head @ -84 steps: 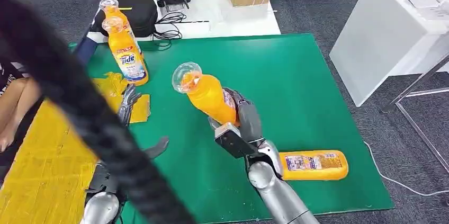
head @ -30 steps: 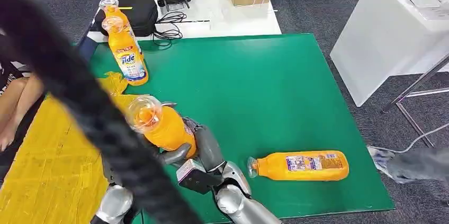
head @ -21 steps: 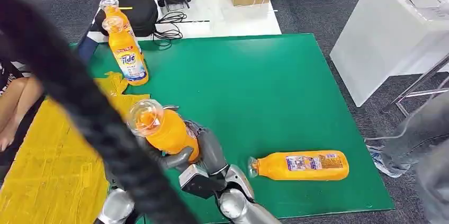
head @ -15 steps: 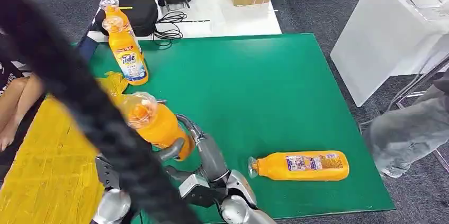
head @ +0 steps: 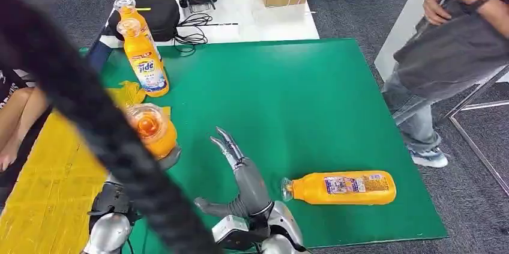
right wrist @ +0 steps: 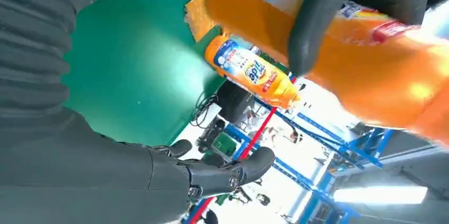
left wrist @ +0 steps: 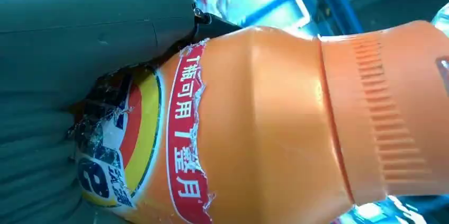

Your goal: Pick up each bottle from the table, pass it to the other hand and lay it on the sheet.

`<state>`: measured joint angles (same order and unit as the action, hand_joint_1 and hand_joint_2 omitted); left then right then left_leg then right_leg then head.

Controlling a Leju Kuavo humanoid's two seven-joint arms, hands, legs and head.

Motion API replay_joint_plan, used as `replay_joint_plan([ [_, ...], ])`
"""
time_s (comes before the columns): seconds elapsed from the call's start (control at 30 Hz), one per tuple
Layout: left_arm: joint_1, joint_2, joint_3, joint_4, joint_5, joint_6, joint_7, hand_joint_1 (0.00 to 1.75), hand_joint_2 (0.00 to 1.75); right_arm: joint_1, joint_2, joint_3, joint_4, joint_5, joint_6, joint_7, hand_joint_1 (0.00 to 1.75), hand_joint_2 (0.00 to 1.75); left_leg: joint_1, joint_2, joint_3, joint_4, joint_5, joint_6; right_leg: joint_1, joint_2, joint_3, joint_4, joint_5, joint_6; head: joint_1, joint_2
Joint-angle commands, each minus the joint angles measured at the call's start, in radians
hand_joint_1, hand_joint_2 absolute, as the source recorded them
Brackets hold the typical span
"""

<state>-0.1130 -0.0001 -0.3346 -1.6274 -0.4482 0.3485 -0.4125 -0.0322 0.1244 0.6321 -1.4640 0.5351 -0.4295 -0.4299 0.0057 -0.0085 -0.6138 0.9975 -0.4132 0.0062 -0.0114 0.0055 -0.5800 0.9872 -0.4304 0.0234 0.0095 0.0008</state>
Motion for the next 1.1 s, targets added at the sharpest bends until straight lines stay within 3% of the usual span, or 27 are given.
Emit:
replay_joint_plan([
  [0.03, -0.070, 0.062, 0.061, 0.181, -0.408, 0.075, 0.126, 1.75, 1.75, 0.029, -0.076, -0.015, -0.116, 0.127, -0.012, 0.061, 0.00, 1.75, 0.001, -0.001, 0.005, -0.001, -0.001, -0.001, 0.001, -0.002, 0.005, -0.002, -0.002, -0.001, 0.000, 0.000],
  [0.23, -0.094, 0.060, 0.067, 0.404, -1.001, 0.269, 0.389, 1.75, 1.75, 0.022, -0.129, -0.020, -0.171, 0.287, 0.002, 0.150, 0.00, 1.75, 0.001, -0.001, 0.006, -0.002, -0.001, 0.000, 0.001, -0.002, 0.006, -0.003, -0.001, 0.000, 0.000, 0.000],
  [0.3, -0.099, 0.057, 0.084, 0.464, -1.082, 0.288, 0.440, 1.75, 1.75, 0.021, -0.158, -0.027, -0.189, 0.327, 0.016, 0.179, 0.00, 1.75, 0.000, -0.001, 0.003, -0.002, 0.000, 0.000, 0.000, -0.001, 0.003, -0.002, 0.000, 0.000, 0.000, 0.000],
  [0.53, -0.133, 0.059, 0.123, 0.592, -1.109, 0.345, 0.450, 1.75, 1.75, 0.020, -0.246, -0.073, -0.216, 0.393, 0.038, 0.217, 0.00, 1.75, 0.001, -0.001, 0.005, -0.001, -0.001, 0.000, 0.001, -0.003, 0.006, -0.003, -0.001, 0.000, 0.000, 0.000],
  [1.1, -0.136, 0.055, 0.123, 0.592, -1.109, 0.342, 0.451, 1.75, 1.75, 0.023, -0.243, -0.071, -0.219, 0.393, 0.037, 0.217, 0.00, 1.75, 0.001, 0.000, 0.002, 0.000, 0.000, 0.000, 0.000, -0.001, 0.002, -0.001, 0.000, 0.000, 0.000, 0.000],
])
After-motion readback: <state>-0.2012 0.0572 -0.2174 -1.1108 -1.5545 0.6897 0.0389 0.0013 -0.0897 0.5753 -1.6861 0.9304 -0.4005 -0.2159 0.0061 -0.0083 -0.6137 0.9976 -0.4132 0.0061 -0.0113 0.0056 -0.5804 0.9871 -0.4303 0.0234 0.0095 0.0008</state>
